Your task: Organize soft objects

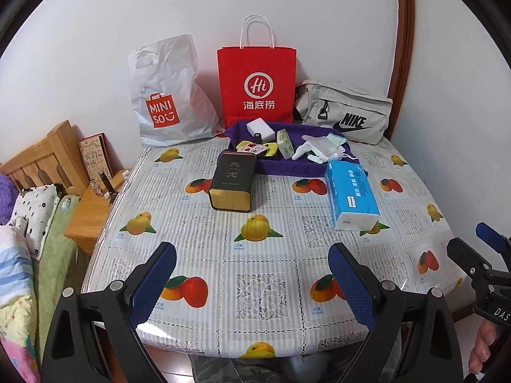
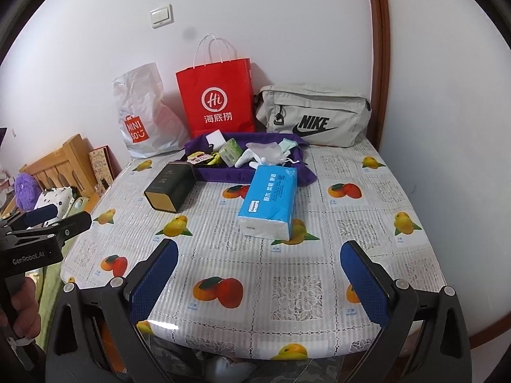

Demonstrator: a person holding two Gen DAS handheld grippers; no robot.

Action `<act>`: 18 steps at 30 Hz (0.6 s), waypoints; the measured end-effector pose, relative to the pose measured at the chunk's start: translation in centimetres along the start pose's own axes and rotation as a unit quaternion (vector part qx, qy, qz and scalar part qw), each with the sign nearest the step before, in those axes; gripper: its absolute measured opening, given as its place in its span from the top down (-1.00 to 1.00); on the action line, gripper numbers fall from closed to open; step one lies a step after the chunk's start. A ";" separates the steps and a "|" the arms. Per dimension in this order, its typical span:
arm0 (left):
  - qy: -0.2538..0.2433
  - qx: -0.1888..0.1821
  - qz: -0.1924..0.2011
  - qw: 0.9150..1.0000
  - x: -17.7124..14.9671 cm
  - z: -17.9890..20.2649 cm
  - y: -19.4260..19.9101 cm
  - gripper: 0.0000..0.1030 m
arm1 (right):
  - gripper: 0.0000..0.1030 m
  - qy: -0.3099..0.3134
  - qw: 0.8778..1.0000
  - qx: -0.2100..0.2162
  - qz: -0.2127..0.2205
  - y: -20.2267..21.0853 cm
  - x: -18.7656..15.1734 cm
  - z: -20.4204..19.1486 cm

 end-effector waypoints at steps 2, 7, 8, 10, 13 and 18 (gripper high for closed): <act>0.000 0.001 0.001 1.000 -0.1 0.0 0.1 -0.87 | -0.95 0.001 1.000 0.000 0.001 0.0 0.0 0.0; 0.002 0.001 0.002 1.000 -0.2 -0.1 0.2 -0.87 | -0.95 -0.011 1.000 0.011 0.004 0.1 0.1 0.2; 0.002 0.000 0.002 1.000 -0.2 -0.1 0.2 -0.87 | -0.95 -0.012 1.000 0.012 0.002 0.1 0.1 0.3; 0.002 0.001 0.002 1.000 -0.2 -0.1 0.3 -0.87 | -0.95 -0.011 1.000 0.007 0.004 0.2 0.1 0.3; 0.002 0.000 0.002 1.000 -0.2 -0.1 0.3 -0.87 | -0.95 -0.008 1.000 0.006 0.004 0.3 0.1 0.2; 0.002 0.000 0.003 1.000 -0.2 -0.1 0.4 -0.87 | -0.95 -0.002 1.000 0.004 0.002 0.2 0.0 0.1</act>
Point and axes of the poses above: each gripper's, at about its wrist camera, not at the fingertips, and y roughly against the way its jaws point, z to its right, x to its top, the point moved 4 cm from there along -y, roughly the way its jaws point, and after that the axes turned 2 degrees about -x, right-handed, at the moved point
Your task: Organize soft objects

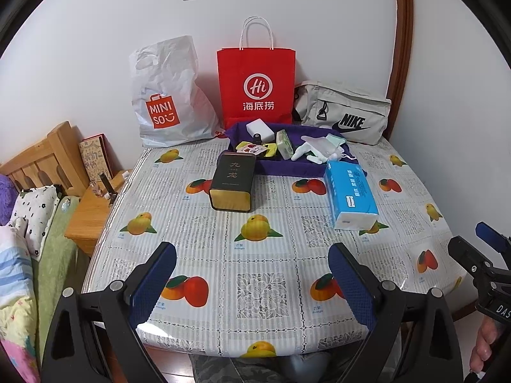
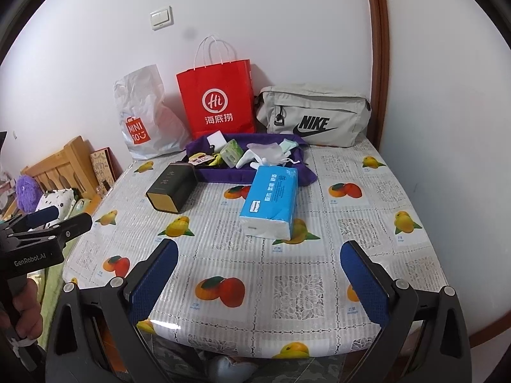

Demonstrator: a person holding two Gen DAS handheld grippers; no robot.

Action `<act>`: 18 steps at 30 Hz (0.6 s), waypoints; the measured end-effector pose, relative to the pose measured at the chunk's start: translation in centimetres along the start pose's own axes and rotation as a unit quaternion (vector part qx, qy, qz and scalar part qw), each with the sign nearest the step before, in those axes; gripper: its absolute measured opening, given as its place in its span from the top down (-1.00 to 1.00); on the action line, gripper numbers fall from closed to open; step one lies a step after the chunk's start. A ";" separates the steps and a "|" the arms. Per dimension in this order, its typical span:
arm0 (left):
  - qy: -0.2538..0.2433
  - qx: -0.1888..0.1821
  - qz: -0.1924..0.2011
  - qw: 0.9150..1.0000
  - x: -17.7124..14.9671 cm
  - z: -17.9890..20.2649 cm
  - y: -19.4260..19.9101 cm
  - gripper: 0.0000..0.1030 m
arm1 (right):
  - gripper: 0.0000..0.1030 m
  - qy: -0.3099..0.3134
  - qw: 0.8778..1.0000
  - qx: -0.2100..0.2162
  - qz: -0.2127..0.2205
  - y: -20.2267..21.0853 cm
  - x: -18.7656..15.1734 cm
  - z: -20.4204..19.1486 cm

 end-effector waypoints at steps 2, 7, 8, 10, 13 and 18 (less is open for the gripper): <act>0.000 0.000 0.001 1.000 0.0 0.0 0.0 -0.87 | -0.95 0.000 1.000 0.000 0.000 0.0 0.0 0.0; -0.001 0.000 0.000 1.000 0.1 0.0 0.0 -0.87 | -0.95 0.001 1.000 -0.002 -0.001 0.0 -0.1 -0.1; 0.000 0.001 0.000 1.000 0.0 0.0 0.1 -0.87 | -0.95 0.001 1.000 -0.001 -0.001 0.0 -0.1 -0.1; 0.000 -0.001 0.001 1.000 0.1 0.0 0.1 -0.87 | -0.95 0.000 1.000 -0.001 -0.002 0.0 -0.1 -0.1; -0.001 0.000 0.001 1.000 0.1 0.0 0.1 -0.87 | -0.95 0.003 1.000 0.000 -0.002 0.0 -0.2 -0.2; -0.001 0.001 0.002 1.000 0.2 0.0 0.2 -0.87 | -0.95 0.005 1.000 0.000 -0.004 -0.1 -0.3 -0.3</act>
Point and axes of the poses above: each gripper's, at about its wrist camera, not at the fingertips, and y roughly against the way its jaws point, z to its right, x to its top, the point moved 4 cm from there along -y, roughly the way its jaws point, and after that the axes turned 2 degrees about -x, right-handed, at the moved point
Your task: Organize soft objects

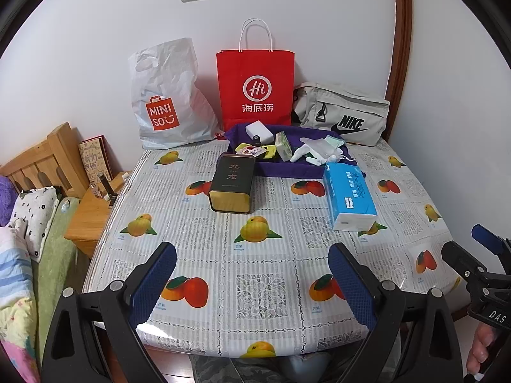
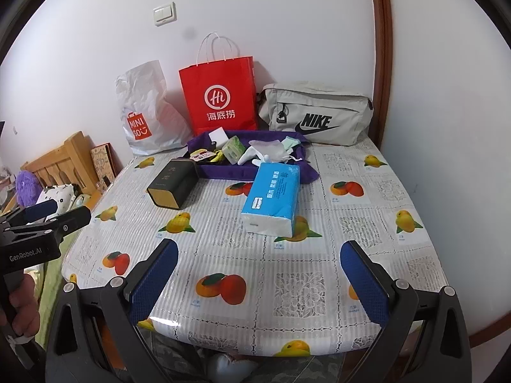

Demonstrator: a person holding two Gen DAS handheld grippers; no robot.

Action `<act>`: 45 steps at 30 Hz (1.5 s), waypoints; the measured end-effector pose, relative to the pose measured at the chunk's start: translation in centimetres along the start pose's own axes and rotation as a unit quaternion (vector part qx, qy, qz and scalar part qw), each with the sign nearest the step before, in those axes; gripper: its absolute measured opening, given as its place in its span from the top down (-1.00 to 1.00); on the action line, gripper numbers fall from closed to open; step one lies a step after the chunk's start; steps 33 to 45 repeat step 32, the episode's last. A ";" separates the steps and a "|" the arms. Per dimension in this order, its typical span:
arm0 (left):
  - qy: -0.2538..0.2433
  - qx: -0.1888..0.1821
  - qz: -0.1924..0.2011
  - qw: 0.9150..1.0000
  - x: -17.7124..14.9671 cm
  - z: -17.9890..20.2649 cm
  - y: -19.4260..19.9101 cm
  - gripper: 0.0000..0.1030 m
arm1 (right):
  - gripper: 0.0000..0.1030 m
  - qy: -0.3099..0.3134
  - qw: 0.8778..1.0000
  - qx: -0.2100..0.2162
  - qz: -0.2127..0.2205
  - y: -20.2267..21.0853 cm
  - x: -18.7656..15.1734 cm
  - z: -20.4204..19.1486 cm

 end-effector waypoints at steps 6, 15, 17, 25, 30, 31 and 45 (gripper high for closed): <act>-0.002 -0.002 -0.001 1.000 0.1 0.0 0.1 -0.87 | -0.95 0.003 1.000 0.001 -0.001 -0.1 0.0 -0.1; -0.001 -0.002 0.000 1.000 0.1 0.1 0.1 -0.87 | -0.95 0.003 1.000 0.000 0.000 0.0 0.0 0.0; -0.001 0.000 0.000 1.000 0.0 0.1 0.1 -0.87 | -0.95 0.005 1.000 0.000 0.000 0.1 0.0 0.1; 0.001 -0.001 0.000 1.000 0.2 0.1 0.1 -0.87 | -0.95 0.008 1.000 0.000 -0.002 0.0 0.0 0.0; 0.001 -0.003 0.000 1.000 0.2 0.0 0.1 -0.87 | -0.95 0.009 1.000 -0.002 -0.003 -0.1 0.0 -0.1; 0.000 -0.004 0.000 1.000 0.2 0.0 0.1 -0.87 | -0.95 0.009 1.000 -0.001 -0.004 -0.1 0.0 -0.1; 0.001 -0.004 0.001 1.000 0.2 0.0 0.1 -0.87 | -0.95 0.008 1.000 -0.001 -0.005 -0.2 0.0 -0.1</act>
Point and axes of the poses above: each gripper's, at about its wrist camera, not at the fingertips, and y roughly against the way its jaws point, z to its right, x to its top, the point moved 4 cm from there along -y, roughly the way its jaws point, and after that the axes turned 2 degrees about -x, right-handed, at the moved point
